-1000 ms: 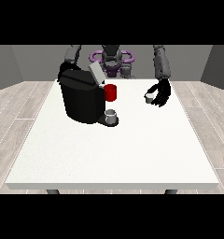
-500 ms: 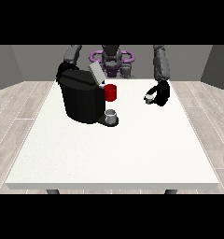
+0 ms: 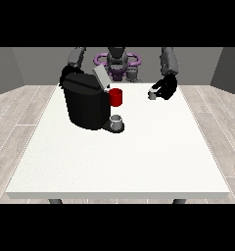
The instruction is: Insert the coffee pod into the coffee machine and close the lid
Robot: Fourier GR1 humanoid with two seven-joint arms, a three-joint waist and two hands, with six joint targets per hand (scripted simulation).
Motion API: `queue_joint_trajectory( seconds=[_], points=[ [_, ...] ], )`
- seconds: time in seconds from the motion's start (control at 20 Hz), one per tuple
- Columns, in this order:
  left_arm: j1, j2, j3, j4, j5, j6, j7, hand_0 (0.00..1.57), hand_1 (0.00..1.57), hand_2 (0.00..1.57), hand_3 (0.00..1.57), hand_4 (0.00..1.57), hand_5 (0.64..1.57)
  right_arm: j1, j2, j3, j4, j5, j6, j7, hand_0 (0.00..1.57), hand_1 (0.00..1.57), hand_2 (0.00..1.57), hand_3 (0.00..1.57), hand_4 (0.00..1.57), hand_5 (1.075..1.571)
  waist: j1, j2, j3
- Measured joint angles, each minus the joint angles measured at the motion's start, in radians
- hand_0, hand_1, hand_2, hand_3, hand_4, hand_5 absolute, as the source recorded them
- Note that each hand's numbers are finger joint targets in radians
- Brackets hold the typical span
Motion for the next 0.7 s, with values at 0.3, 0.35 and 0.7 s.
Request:
queue_joint_trajectory(
  seconds=[0.3,0.35,0.7],
  points=[
    [-0.084,0.002,-0.010,-0.065,0.001,-0.100,0.034,1.25,1.25,1.33,1.29,0.56,1.571,-0.020,-0.001,-0.008,0.064,0.000,-0.001,-0.020,0.00,0.00,0.00,0.00,0.51,1.571,0.012,-0.021,-0.0001],
    [-0.097,0.004,-0.008,-0.070,-0.001,-0.102,0.037,1.25,1.25,1.33,1.29,0.56,1.571,-0.037,-0.010,-0.011,0.059,-0.004,0.005,-0.007,0.00,0.00,0.00,0.00,0.44,1.571,0.005,-0.019,0.0001],
    [-0.213,0.046,0.049,-0.062,0.014,-0.145,0.082,1.25,1.25,1.33,1.28,0.54,1.571,-0.061,0.000,0.025,0.030,-0.003,0.035,-0.021,0.00,0.00,0.00,0.00,0.48,1.571,-0.063,0.029,-0.0006]
  ],
)
